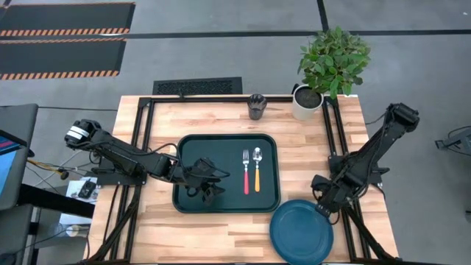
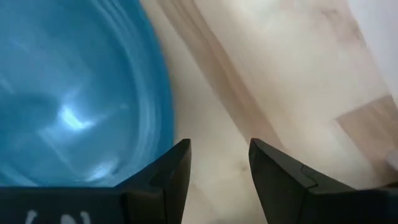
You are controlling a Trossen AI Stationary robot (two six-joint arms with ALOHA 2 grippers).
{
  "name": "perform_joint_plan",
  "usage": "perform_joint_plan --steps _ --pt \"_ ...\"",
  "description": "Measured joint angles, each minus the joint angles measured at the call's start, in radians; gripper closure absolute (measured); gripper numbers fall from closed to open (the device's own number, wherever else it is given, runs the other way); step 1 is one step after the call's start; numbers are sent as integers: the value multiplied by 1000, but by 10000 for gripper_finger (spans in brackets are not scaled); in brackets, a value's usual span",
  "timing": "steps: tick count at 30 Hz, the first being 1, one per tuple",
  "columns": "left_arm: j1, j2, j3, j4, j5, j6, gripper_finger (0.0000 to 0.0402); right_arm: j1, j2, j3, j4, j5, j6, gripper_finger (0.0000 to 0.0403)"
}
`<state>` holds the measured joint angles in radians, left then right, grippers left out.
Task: Pick and place plate/cup/fork/spoon on tray
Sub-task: Put the dark blue plate on the black serving tray
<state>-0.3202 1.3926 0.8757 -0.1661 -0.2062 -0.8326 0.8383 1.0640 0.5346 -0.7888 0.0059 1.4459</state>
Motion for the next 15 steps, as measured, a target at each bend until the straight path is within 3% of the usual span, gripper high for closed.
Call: perform_joint_plan --steps 7,15 --pt "0 0 0 0 0 0 165 0 -75 1 46 93 20 214" --pt "0 0 0 -1 -1 -1 164 0 52 1 99 82 -13 217"
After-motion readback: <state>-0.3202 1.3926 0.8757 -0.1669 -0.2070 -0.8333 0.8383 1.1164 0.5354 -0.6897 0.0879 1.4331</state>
